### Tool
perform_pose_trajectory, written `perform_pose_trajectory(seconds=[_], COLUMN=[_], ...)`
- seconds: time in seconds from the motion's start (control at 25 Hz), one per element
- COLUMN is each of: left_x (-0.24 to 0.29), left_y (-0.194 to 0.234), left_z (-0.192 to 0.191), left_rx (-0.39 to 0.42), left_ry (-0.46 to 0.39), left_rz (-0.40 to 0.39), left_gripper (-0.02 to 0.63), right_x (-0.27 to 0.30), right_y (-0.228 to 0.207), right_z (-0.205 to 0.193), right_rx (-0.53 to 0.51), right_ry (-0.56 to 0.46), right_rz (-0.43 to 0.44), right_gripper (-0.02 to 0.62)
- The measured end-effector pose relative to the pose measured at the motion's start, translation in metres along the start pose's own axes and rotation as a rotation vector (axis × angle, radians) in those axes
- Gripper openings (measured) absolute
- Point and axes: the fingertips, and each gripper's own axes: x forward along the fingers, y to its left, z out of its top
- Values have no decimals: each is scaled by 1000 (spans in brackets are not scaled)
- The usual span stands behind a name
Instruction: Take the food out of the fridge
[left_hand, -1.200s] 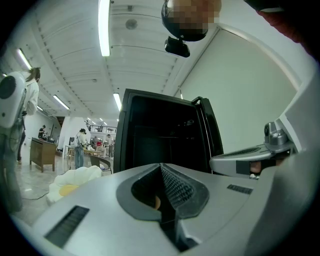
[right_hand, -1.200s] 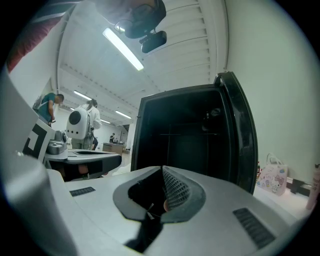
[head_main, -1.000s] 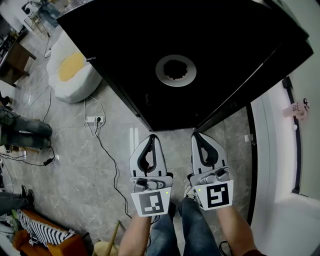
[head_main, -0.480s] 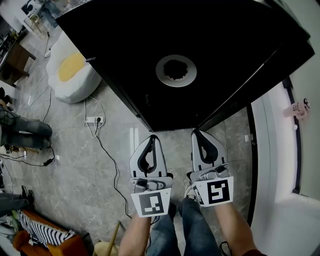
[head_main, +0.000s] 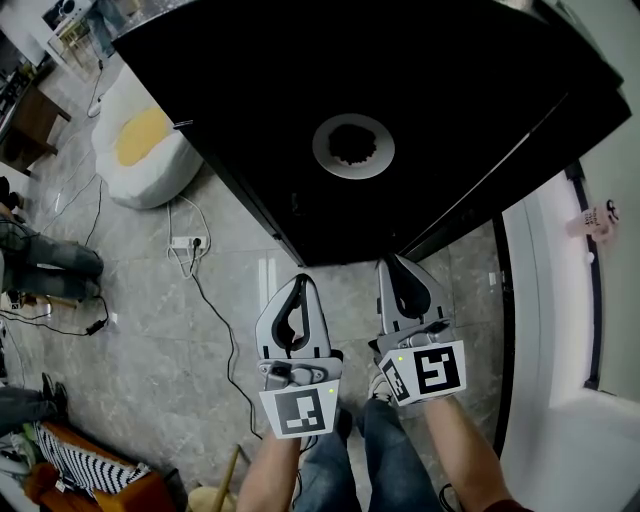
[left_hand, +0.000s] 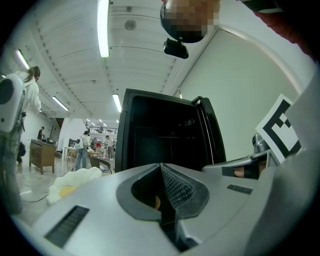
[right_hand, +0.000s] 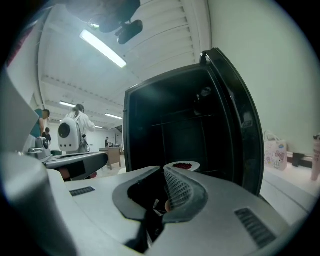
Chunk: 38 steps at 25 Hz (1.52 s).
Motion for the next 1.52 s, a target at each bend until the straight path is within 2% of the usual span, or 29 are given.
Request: perform_pose_trajectory(seconds=[0.56,0.88,1.16,1.32,1.52], left_x=[2,4,5,6,6], left_y=[3,5,8,9,11], left_z=[-3,-5,-6,-6,-8], left_rx=[5,11,11,15,19], left_ry=[9,17,19,18,22], left_rz=[-3,-2,0,0,1], left_gripper=[12,12,12,12,12], right_x=[28,45,59,65,77], right_y=[-21,-38,-40,-43,-42], right_z=[-15,-27,-33,-37,-35], right_rx=[311,600,733,846,1014], right_ry=[36,52,58,46,-5], right_rz=[-50,-66,-53,-49,20], right_gripper=[23,25,25,25,48])
